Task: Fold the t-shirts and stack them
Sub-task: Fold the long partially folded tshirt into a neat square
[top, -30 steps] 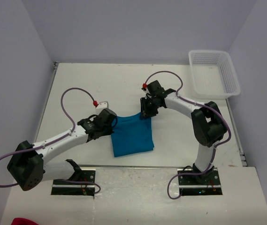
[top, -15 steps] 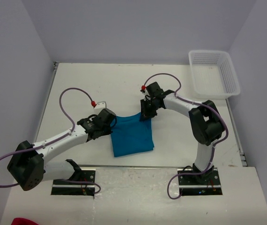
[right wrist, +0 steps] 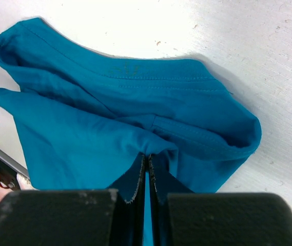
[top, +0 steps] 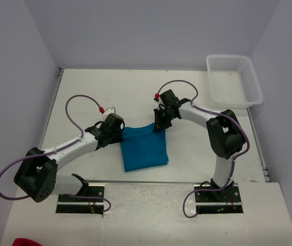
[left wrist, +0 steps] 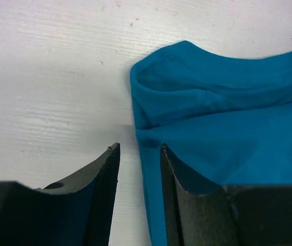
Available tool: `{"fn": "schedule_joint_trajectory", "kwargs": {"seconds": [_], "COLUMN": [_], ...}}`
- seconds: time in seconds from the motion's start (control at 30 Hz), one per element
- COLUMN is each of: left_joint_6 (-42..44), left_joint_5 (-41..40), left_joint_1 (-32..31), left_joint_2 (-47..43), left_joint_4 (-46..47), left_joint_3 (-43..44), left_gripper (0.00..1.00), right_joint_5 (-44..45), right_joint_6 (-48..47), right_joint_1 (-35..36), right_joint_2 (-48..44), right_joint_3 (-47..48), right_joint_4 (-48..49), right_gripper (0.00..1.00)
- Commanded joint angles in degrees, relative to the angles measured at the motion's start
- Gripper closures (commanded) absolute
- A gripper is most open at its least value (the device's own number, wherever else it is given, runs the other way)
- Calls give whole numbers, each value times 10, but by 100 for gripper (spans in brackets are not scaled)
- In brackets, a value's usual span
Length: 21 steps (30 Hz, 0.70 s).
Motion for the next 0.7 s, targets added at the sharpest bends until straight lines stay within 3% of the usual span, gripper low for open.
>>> {"fn": "schedule_joint_trajectory", "kwargs": {"seconds": [0.0, 0.4, 0.5, 0.57, 0.67], "left_joint_6": [26, 43, 47, 48, 51], "left_joint_5": [21, 44, 49, 54, 59], "left_joint_1": [6, 27, 30, 33, 33], "left_joint_2": [20, 73, 76, 81, 86], "left_joint_4": [49, 87, 102, 109, 121], "left_joint_3": [11, 12, 12, 12, 12], "left_gripper": [61, 65, 77, 91, 100], "right_joint_5": [3, -1, -2, -2, 0], "right_joint_6": [-3, -2, -2, -1, -1], "right_joint_1": [2, 1, 1, 2, 2], "right_joint_2": [-16, -25, -27, -29, -36], "right_joint_3": [-1, -4, -6, -6, -9], "right_joint_4": [9, 8, 10, 10, 8], "right_gripper": [100, 100, 100, 100, 100]}}
